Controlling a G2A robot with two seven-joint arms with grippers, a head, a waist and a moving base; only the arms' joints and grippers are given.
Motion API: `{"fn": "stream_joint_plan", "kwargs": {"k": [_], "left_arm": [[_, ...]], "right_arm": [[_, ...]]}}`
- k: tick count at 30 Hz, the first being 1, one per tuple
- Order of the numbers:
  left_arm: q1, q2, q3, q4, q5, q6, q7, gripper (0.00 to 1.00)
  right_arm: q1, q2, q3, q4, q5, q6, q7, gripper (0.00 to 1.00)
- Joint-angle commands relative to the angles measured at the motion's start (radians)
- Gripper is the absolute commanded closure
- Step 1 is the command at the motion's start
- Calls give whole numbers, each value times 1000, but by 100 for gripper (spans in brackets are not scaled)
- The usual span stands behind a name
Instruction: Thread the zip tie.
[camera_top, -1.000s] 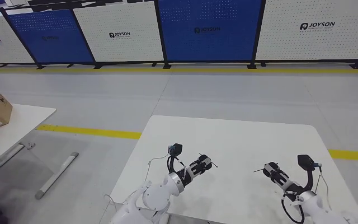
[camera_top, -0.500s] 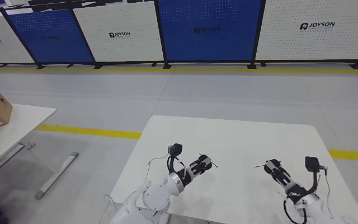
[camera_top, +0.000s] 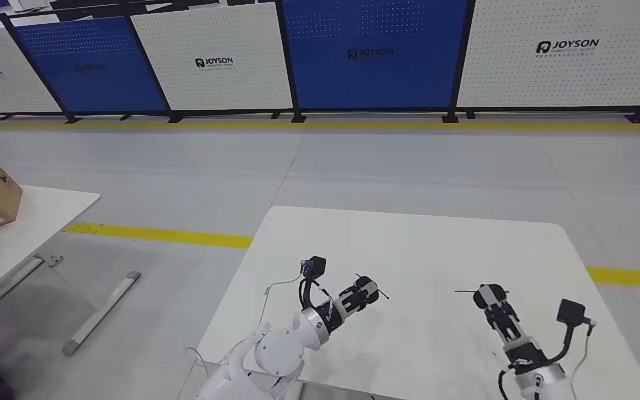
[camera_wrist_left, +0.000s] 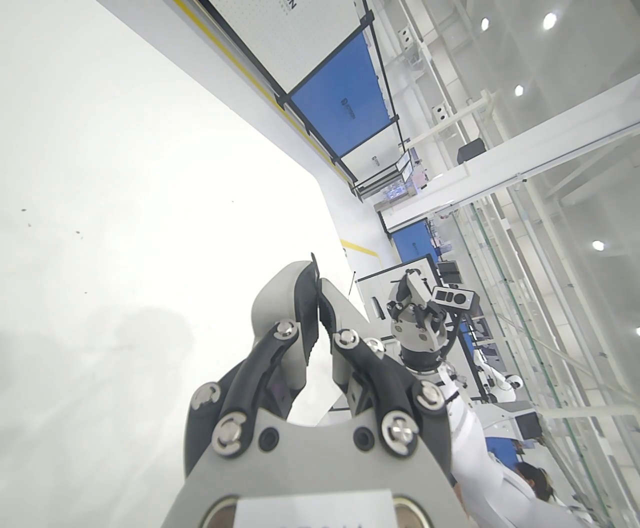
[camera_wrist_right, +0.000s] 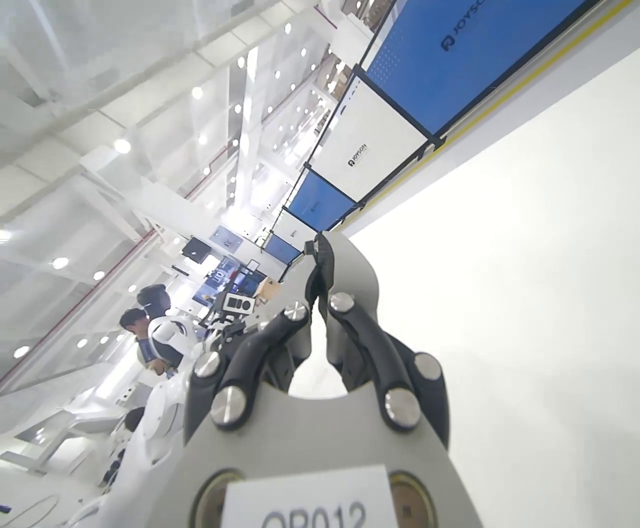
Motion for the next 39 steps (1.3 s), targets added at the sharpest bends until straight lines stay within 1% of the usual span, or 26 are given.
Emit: {"fn": "stream_joint_plan", "kwargs": {"k": [1, 20, 22, 24, 25, 27, 29, 31, 33, 35, 38, 39], "left_arm": [[0, 0, 0, 0, 0, 0, 0, 100], [0, 0, 0, 0, 0, 0, 0, 100], [0, 0, 0, 0, 0, 0, 0, 100], [0, 0, 0, 0, 0, 0, 0, 100], [0, 0, 0, 0, 0, 0, 0, 100], [0, 0, 0, 0, 0, 0, 0, 100], [0, 0, 0, 0, 0, 0, 0, 100], [0, 0, 0, 0, 0, 0, 0, 100], [0, 0, 0, 0, 0, 0, 0, 100], [0, 0, 0, 0, 0, 0, 0, 100], [0, 0, 0, 0, 0, 0, 0, 100], [0, 0, 0, 0, 0, 0, 0, 100]], "right_arm": [[14, -13, -38, 6, -35, 20, -39, 100], [14, -13, -38, 6, -35, 20, -39, 100], [8, -16, -26, -5, 0, -8, -15, 100], [-3, -17, -7, -8, 15, -11, -13, 100], [-12, -18, 1, -12, 15, 3, -11, 100], [-24, -22, 2, -26, -24, 54, -27, 100], [-31, -31, -23, -39, -86, 113, -54, 100], [-25, -41, -53, -42, -132, 151, -79, 100], [-7, -58, -99, -32, -179, 183, -108, 100], [15, -74, -138, -15, -202, 201, -131, 100], [62, -104, -198, 33, -250, 240, -200, 100], [75, -115, -219, 47, -255, 241, -214, 100]]}}
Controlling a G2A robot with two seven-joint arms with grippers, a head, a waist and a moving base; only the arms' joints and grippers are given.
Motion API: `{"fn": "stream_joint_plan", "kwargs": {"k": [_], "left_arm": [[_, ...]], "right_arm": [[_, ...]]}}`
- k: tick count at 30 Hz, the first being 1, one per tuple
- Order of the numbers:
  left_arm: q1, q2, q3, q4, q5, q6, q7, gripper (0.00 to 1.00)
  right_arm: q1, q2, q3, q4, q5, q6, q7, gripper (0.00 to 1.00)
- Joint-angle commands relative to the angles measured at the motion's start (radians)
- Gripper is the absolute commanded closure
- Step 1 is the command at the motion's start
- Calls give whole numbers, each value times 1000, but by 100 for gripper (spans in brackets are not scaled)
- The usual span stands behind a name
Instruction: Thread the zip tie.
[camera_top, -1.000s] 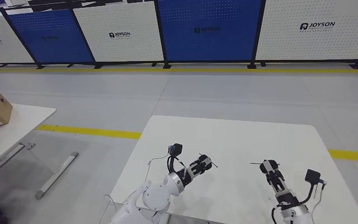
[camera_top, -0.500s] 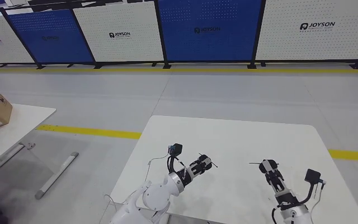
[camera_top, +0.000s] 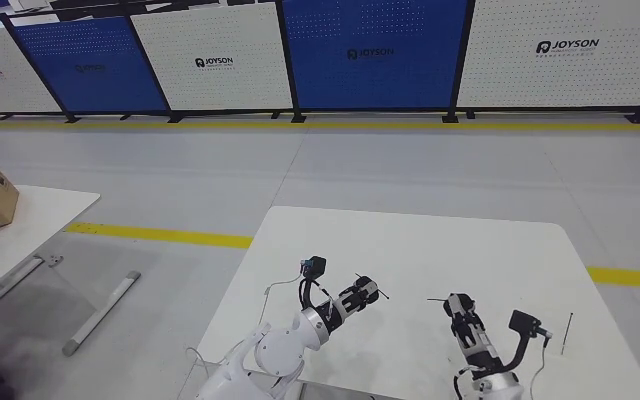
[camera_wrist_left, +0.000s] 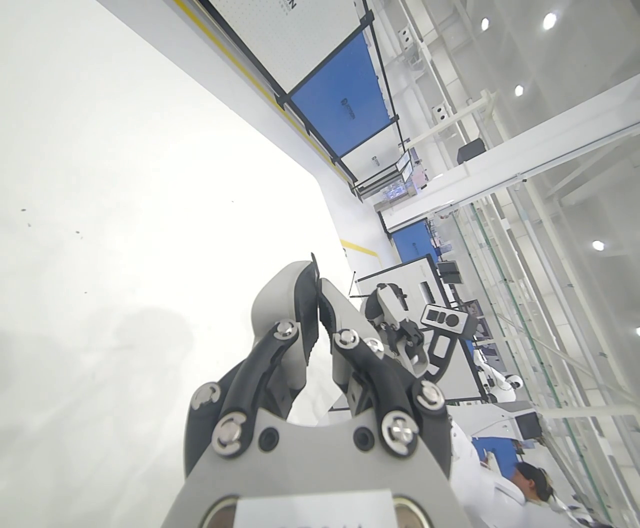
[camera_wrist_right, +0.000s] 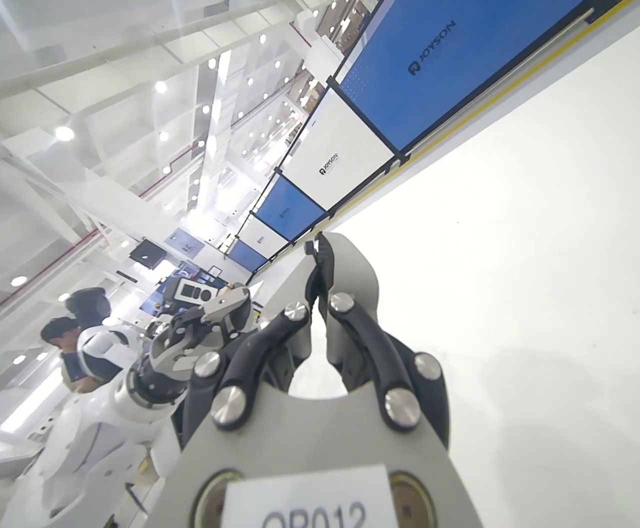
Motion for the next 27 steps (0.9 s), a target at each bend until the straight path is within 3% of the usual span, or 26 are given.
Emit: {"fn": "stream_joint_plan", "kwargs": {"k": [1, 17, 19, 24, 27], "left_arm": [[0, 0, 0, 0, 0, 0, 0, 100], [0, 0, 0, 0, 0, 0, 0, 100], [0, 0, 0, 0, 0, 0, 0, 100], [0, 0, 0, 0, 0, 0, 0, 100], [0, 0, 0, 0, 0, 0, 0, 100]], "right_arm": [[20, -17, -30, 22, 0, -8, -23, 100], [22, -21, -28, 28, 4, -12, -24, 100], [18, -27, -22, 26, 12, 6, -43, 100], [-6, -53, -16, 18, 69, -24, -163, 100], [3, -76, -54, 28, 20, 54, -231, 100]]}}
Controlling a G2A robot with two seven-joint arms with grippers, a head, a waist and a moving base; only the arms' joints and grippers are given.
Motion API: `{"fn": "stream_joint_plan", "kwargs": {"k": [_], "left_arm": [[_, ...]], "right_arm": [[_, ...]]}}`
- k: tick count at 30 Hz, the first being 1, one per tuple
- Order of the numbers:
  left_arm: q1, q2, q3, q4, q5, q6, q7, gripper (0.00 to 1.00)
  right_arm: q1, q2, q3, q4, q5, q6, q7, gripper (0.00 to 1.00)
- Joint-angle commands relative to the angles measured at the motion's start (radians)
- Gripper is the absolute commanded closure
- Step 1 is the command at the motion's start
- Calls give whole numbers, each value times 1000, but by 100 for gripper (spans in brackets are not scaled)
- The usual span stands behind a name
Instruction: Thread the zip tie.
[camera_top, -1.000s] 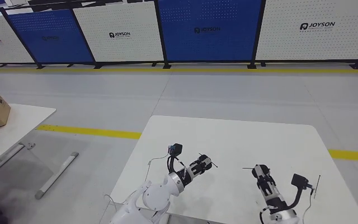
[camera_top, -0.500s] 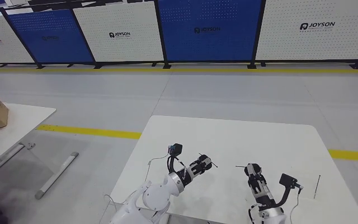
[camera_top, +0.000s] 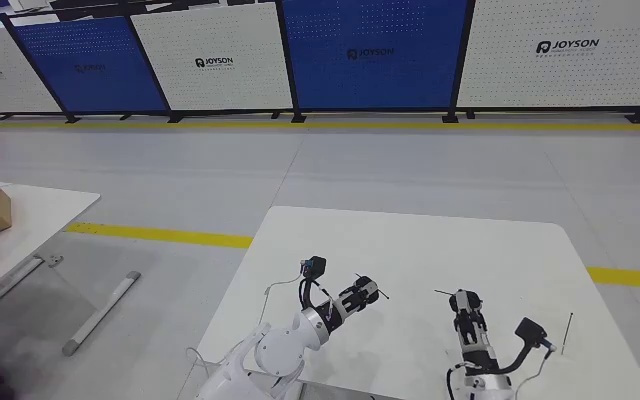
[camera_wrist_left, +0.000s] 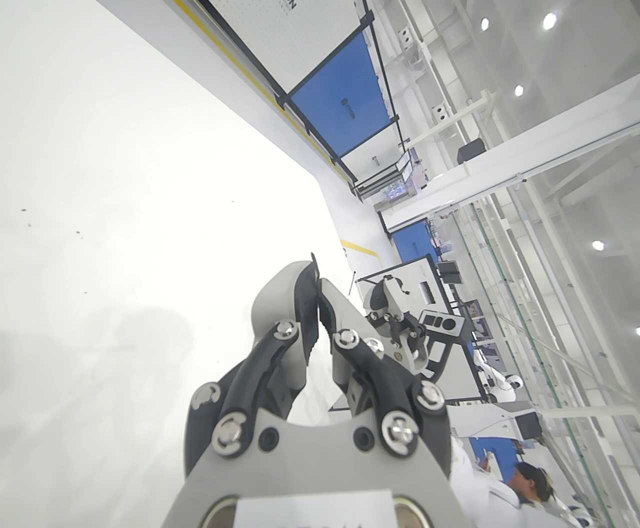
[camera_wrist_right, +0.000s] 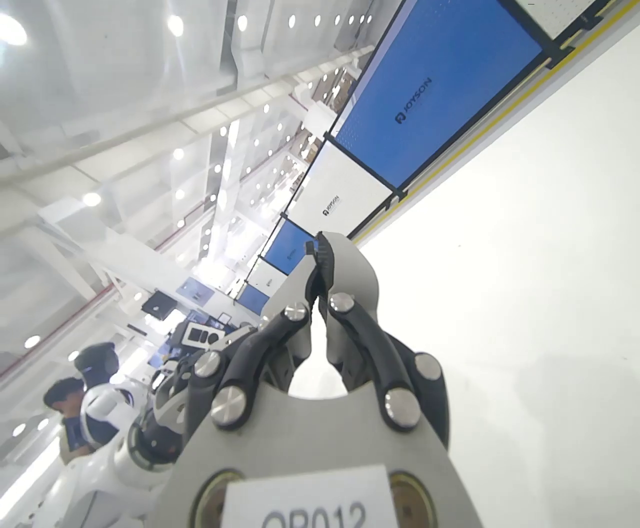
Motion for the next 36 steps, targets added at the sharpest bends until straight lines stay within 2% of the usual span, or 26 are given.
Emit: {"fn": "stream_joint_plan", "kwargs": {"k": [1, 33, 36], "left_arm": [[0, 0, 0, 0, 0, 0, 0, 100], [0, 0, 0, 0, 0, 0, 0, 100], [0, 0, 0, 0, 0, 0, 0, 100]], "right_arm": [[10, -14, -28, 7, -27, 35, -19, 100], [10, -15, -28, 7, -27, 35, -15, 100], [6, -26, -13, 1, 14, 19, -27, 100]]}}
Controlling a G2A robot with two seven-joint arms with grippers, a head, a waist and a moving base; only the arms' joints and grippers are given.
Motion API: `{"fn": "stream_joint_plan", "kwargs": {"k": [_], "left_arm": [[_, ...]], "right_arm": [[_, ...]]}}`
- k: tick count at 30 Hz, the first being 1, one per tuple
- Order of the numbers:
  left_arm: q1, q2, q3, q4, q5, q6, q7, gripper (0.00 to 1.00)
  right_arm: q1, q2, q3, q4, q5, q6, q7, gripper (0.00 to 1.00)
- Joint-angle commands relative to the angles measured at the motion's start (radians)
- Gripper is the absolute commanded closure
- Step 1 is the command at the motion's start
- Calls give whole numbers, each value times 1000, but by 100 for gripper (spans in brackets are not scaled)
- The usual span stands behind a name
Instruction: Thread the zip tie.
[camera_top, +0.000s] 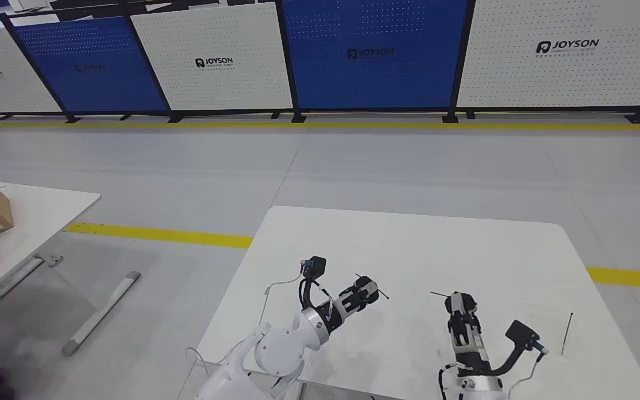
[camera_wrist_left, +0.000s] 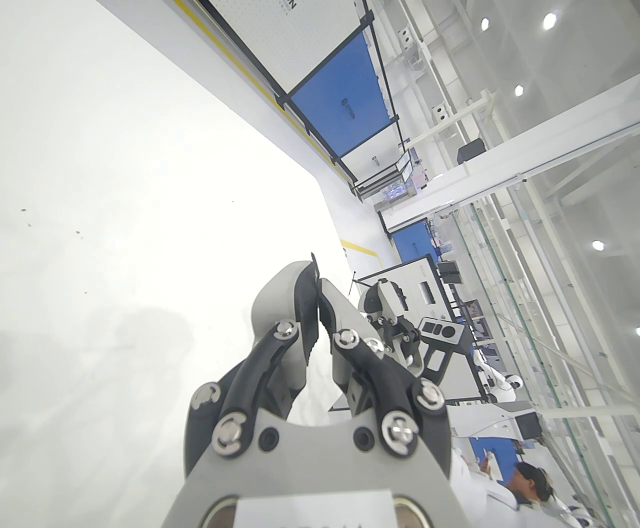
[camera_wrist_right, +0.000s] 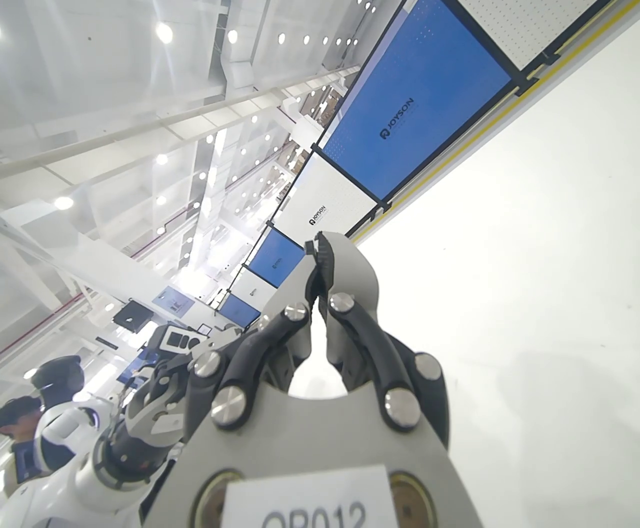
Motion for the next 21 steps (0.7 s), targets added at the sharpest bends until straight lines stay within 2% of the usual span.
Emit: {"fn": "stream_joint_plan", "kwargs": {"k": [1, 3, 5, 9, 21], "left_arm": [[0, 0, 0, 0, 0, 0, 0, 100], [0, 0, 0, 0, 0, 0, 0, 100], [0, 0, 0, 0, 0, 0, 0, 100], [0, 0, 0, 0, 0, 0, 0, 100], [-6, -2, 10, -4, -1, 0, 6, 100]], "right_arm": [[-5, -9, 7, -3, 27, -25, -32, 100], [-13, -18, 10, -5, 46, -68, -63, 100], [-15, -24, 11, 3, 52, -86, -44, 100], [17, -43, 0, 22, 51, 10, -10, 100], [17, -43, 0, 22, 51, 10, -10, 100]]}}
